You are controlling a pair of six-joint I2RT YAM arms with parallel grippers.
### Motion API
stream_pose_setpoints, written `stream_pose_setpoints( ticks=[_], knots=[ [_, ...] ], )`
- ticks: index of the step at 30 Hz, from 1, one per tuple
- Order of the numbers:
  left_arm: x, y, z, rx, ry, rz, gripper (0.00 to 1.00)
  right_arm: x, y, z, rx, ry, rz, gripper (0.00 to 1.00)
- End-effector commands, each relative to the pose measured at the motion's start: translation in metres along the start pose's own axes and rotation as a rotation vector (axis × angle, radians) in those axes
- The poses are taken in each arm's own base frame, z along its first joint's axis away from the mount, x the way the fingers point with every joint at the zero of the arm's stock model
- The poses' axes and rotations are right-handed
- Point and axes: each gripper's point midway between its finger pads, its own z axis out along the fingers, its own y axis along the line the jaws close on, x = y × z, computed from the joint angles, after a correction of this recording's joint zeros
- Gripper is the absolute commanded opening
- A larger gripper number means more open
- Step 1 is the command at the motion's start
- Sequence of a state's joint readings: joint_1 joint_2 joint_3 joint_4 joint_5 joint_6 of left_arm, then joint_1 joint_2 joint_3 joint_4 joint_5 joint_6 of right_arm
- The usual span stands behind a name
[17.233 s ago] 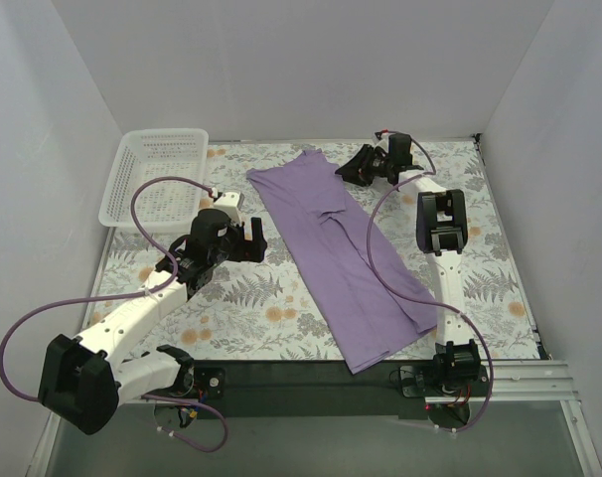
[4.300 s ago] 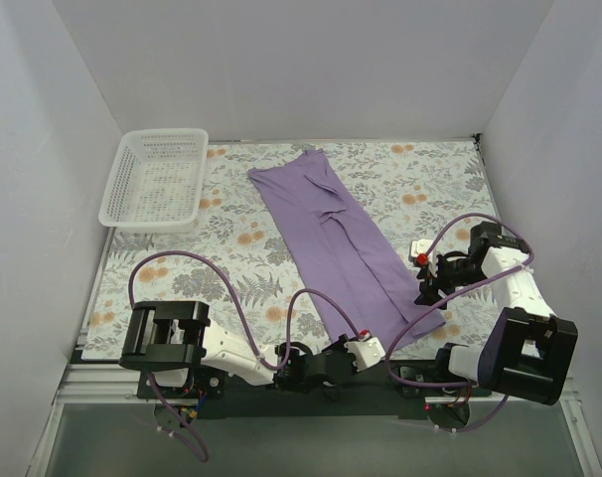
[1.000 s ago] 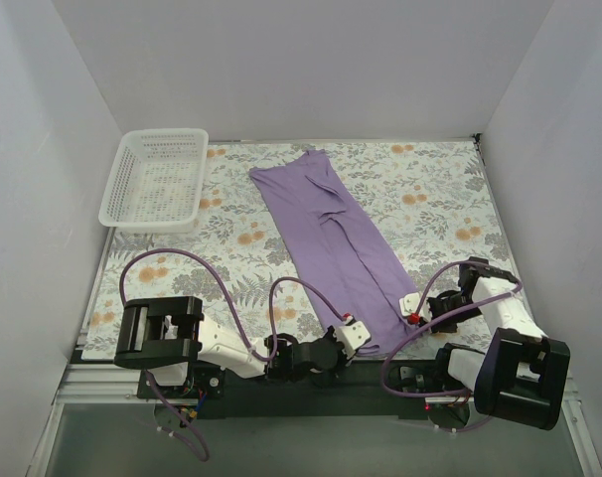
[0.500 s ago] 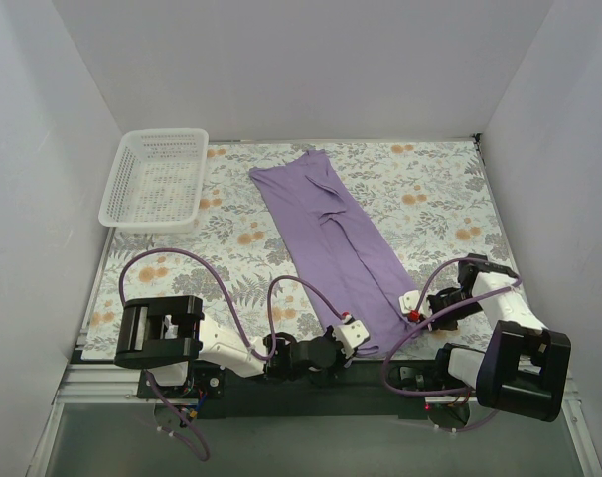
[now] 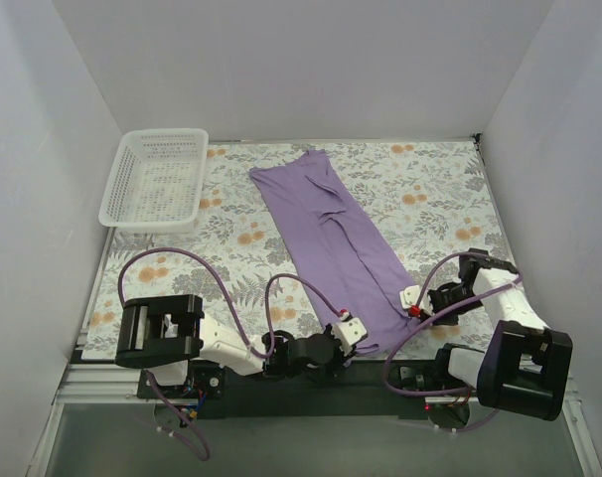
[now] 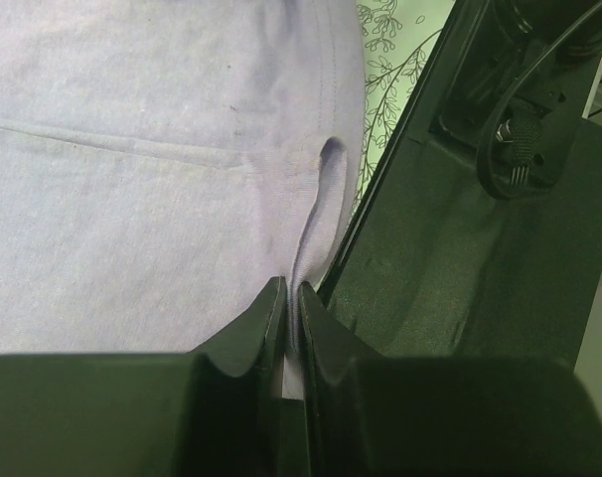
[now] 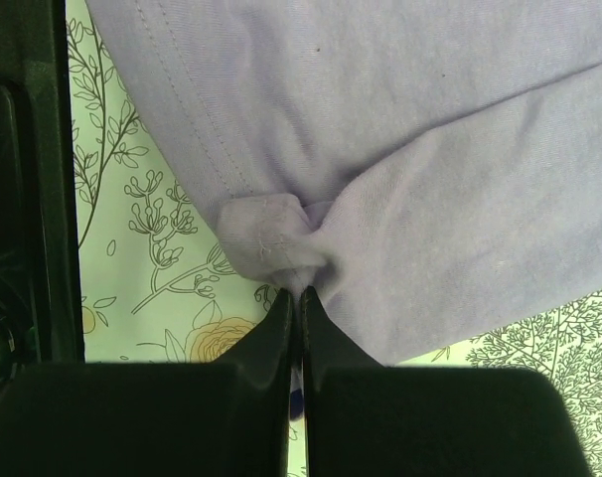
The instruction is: Fold and stack the t-shirts
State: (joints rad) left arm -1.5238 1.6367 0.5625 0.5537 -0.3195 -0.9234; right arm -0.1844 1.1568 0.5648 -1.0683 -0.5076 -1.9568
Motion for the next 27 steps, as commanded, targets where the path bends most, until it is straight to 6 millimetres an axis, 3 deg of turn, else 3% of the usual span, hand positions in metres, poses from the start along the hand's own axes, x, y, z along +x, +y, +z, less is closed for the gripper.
stream_pose_setpoints(
  ticks=[1,17,27],
  knots=[
    [-0.015,0.0,-0.005,0.015,-0.045,-0.027,0.0,-0.009,-0.01,-0.007,0.016,-0.024,-0.011,0.01],
    [-0.022,0.014,-0.011,0.021,-0.07,-0.063,0.0,-0.026,-0.036,-0.019,0.054,-0.082,0.023,0.01],
    [-0.036,0.033,-0.013,0.033,-0.103,-0.103,0.0,-0.042,-0.055,-0.023,0.057,-0.113,0.006,0.01]
  ],
)
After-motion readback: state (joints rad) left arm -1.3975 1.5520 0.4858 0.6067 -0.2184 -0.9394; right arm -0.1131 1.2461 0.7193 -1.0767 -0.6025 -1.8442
